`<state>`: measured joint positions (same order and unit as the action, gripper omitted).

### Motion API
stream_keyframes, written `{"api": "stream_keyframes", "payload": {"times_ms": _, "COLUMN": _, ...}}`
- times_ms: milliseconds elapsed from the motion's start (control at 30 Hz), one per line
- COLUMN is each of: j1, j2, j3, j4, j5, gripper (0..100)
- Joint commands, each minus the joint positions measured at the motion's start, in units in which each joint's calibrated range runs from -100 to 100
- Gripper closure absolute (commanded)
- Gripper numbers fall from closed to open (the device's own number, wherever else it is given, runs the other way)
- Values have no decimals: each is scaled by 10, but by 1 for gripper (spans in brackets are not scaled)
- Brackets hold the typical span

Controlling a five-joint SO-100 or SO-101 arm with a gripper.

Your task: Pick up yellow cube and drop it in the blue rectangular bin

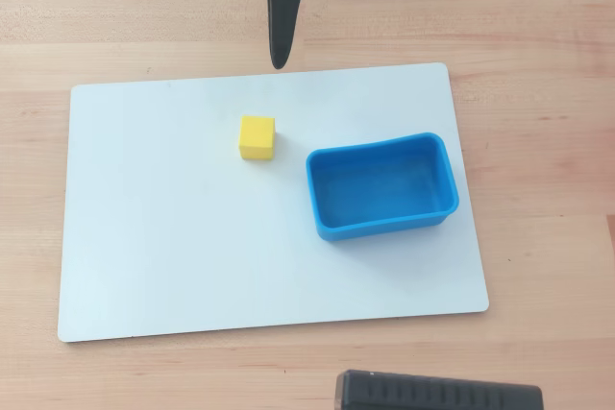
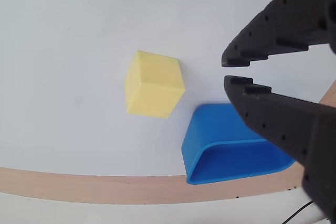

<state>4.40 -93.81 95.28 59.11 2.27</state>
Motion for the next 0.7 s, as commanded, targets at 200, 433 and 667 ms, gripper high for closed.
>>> {"api": "stream_keyframes", "payload": {"times_ms": 200, "j1": 15, "j2": -25, "j3": -3, "j4": 13, "j5": 0, "gripper": 100}}
{"api": "stream_keyframes", "payload": {"times_ms": 433, "j1": 35, "j2": -25, "j3": -17, "j4": 15, "j5": 2, "gripper": 100}}
{"api": "stream_keyframes", "payload": {"times_ms": 667, "j1": 27, "j2": 140, "j3": -157, "j4": 15, "j5": 2, "gripper": 100}}
